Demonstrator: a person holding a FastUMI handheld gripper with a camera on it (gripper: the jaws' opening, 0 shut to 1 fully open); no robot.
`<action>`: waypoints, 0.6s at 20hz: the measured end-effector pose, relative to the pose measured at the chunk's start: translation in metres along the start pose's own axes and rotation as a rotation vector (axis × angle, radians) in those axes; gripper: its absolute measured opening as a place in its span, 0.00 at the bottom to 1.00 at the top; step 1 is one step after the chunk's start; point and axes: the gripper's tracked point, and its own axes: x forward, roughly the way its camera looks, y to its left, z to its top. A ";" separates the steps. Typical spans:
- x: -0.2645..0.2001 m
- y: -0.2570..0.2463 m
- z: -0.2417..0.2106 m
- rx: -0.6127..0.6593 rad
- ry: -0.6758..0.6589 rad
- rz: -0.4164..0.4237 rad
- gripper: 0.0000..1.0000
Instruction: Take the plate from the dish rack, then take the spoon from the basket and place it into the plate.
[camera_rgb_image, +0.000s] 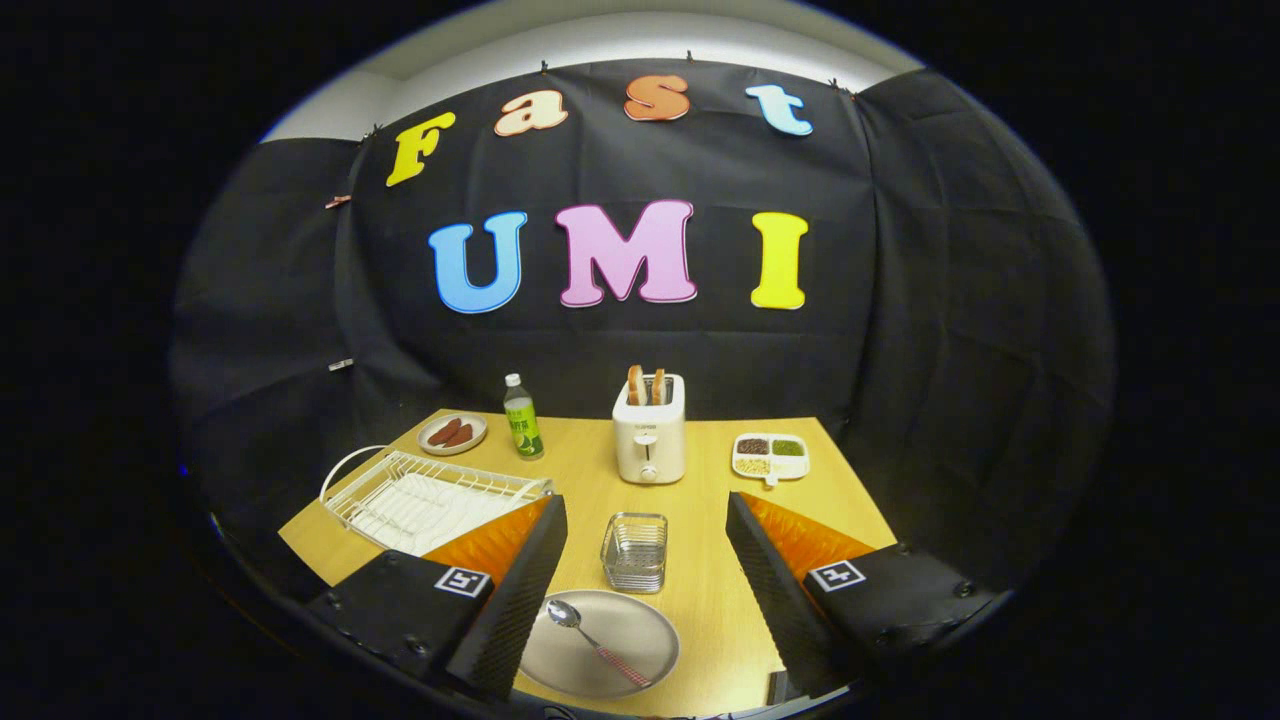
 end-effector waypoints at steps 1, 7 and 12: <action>-0.005 -0.001 0.007 -0.018 -0.021 -0.023 0.99; -0.010 0.022 0.027 0.053 -0.056 -0.053 0.99; -0.004 0.037 0.028 0.052 -0.060 -0.054 0.99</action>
